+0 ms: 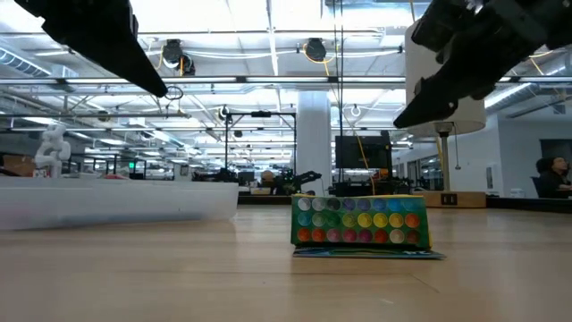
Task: Pack school essentials
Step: Put the blue eraser into the supply box
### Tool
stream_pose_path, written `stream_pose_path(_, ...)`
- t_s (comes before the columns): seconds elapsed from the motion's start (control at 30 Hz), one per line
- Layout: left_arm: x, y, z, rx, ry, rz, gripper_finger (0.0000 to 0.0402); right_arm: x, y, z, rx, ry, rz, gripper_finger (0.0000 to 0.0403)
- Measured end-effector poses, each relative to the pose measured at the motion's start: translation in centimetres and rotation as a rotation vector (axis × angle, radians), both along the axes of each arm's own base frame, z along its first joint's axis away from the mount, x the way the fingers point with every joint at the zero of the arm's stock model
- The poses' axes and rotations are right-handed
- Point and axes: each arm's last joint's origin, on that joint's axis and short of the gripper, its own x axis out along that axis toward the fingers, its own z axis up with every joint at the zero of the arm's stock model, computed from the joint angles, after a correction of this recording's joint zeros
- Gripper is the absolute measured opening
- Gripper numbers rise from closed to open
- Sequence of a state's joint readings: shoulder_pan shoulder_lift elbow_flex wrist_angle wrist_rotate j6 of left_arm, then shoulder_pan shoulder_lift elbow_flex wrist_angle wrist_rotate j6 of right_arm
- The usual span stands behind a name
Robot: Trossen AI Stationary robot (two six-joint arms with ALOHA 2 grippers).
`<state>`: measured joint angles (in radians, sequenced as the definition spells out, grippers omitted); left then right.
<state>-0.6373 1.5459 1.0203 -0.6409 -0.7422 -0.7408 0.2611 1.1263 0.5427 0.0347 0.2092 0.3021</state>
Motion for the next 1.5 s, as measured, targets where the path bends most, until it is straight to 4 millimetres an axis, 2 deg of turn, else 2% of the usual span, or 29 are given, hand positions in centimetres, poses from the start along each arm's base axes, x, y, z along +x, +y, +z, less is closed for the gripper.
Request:
stream_pose_path(0.13,0.1,0.0,0.0,-0.003,-0.005,-0.003,0.0026,0.1,1.3,0.7,0.019,0.018,0.040,0.0253)
stream_pose_path(0.3,0.1,-0.1,0.0,-0.007,-0.010,-0.004,0.0026,-0.2,3.1,1.1,0.093,0.145,0.020,0.0253)
stream_pose_path(0.6,0.5,0.0,0.2,-0.021,-0.034,-0.002,0.0026,-3.6,9.5,-0.5,0.284,0.415,0.009,0.0221)
stream_pose_path(0.77,1.0,-0.4,0.5,-0.040,-0.075,-0.033,0.0026,-5.6,12.4,-0.8,0.216,0.475,0.150,0.0211)
stream_pose_path(0.97,1.4,-0.7,0.8,-0.043,-0.112,-0.067,0.0026,-6.7,13.0,-2.1,0.059,0.546,0.247,0.0214)
stream_pose_path(1.17,1.5,-0.7,0.8,-0.072,-0.131,-0.043,0.0026,-6.6,13.0,-2.5,-0.133,0.542,0.488,0.0231)
stream_pose_path(1.33,1.5,-0.7,0.8,-0.096,-0.145,-0.022,0.0026,-6.5,12.9,-2.5,-0.194,0.543,0.610,0.0253)
stream_pose_path(1.5,1.7,-0.7,1.0,-0.120,-0.172,-0.009,0.0026,-6.4,12.9,-2.9,-0.256,0.548,0.694,0.0251)
